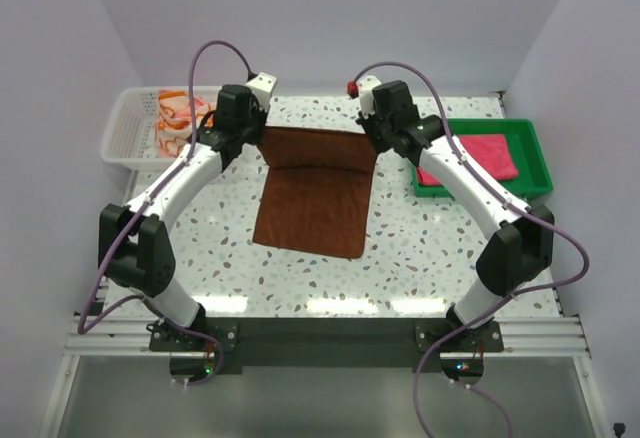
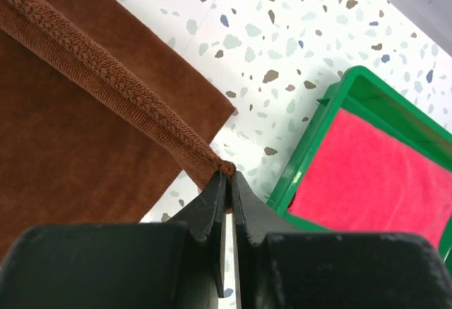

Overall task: Fold and stack the towels
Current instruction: Fold the towel

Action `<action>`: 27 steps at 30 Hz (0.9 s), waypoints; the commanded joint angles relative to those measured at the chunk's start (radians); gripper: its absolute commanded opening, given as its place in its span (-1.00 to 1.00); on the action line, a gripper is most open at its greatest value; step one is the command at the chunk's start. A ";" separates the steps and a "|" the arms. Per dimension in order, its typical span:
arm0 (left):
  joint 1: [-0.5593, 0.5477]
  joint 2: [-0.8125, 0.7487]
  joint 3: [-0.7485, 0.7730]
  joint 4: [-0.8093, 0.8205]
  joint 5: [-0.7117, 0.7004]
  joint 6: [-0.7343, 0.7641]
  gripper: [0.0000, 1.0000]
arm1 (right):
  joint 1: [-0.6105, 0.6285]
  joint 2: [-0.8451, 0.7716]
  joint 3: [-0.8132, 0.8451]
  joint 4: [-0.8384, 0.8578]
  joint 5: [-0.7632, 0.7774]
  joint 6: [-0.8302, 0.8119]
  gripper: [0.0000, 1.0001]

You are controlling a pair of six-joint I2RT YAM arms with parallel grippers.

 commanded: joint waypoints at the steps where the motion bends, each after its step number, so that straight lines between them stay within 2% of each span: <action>1: 0.030 -0.054 -0.044 -0.022 -0.105 0.022 -1.00 | -0.019 -0.064 -0.036 -0.062 0.056 -0.032 -1.00; 10: 0.030 -0.088 -0.178 -0.031 -0.139 0.016 -1.00 | 0.012 -0.078 -0.160 -0.128 -0.046 0.027 -1.00; 16: 0.019 -0.082 -0.219 -0.027 -0.135 0.033 -1.00 | 0.020 -0.075 -0.228 -0.128 -0.055 0.064 -1.00; 27: -0.029 -0.095 -0.208 -0.093 -0.164 0.033 -1.00 | 0.021 -0.090 -0.203 -0.186 -0.035 0.087 -1.00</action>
